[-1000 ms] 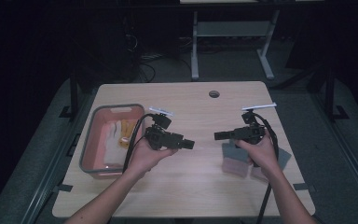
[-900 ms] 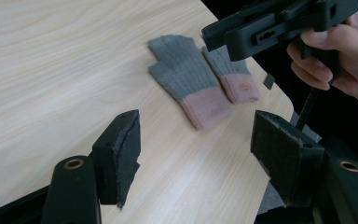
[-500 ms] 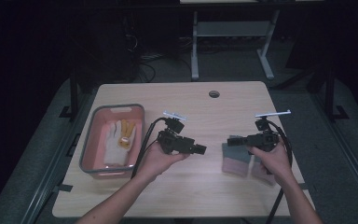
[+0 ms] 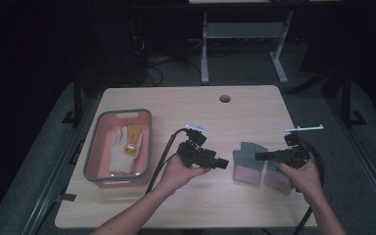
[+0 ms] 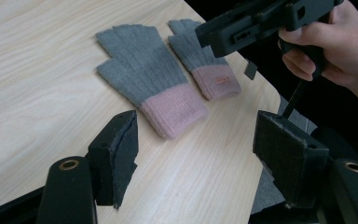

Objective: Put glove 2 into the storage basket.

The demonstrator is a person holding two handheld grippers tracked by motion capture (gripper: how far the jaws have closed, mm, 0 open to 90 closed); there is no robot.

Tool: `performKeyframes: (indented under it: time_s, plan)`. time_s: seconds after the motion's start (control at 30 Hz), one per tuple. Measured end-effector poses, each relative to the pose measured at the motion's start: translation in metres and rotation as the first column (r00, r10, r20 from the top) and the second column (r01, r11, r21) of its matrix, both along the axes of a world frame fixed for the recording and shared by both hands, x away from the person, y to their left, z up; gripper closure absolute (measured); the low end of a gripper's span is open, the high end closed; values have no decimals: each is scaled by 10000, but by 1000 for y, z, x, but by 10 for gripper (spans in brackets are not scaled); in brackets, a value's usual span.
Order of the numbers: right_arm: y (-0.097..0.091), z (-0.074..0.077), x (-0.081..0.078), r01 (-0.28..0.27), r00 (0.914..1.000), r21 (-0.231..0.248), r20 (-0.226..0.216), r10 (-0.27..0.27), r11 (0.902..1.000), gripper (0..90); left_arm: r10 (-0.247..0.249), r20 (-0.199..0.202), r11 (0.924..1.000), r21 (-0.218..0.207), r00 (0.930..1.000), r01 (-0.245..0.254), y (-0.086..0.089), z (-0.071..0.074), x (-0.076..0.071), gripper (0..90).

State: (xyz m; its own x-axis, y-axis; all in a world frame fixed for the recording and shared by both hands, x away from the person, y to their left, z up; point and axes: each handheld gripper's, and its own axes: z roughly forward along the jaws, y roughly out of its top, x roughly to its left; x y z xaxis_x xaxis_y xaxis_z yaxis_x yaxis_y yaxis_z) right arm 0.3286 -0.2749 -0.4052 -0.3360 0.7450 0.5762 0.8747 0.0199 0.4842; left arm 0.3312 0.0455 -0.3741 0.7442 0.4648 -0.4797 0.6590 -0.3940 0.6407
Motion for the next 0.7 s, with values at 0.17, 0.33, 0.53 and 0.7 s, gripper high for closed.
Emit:
performKeyframes:
  time_s: [0.17,0.33,0.53,0.7]
  plan:
    - [-11,-5,-6,224,9997,-161,-34,-225,9996,444,-112,71,9999,73,9999,111,-7,-5,-1,300]
    - [-19,-12,-12,383,9993,-488,-36,-385,9981,436,-122,20,9999,31,9999,122,-14,-10,-2,293]
    - [-27,-21,-19,555,9984,-947,-16,-559,9940,432,-326,-64,9994,93,9994,326,-24,-17,-4,293]
    - [-34,-26,-24,755,9971,-1324,-9,-762,9883,433,-400,-184,9991,102,9990,402,-30,-22,-5,289]
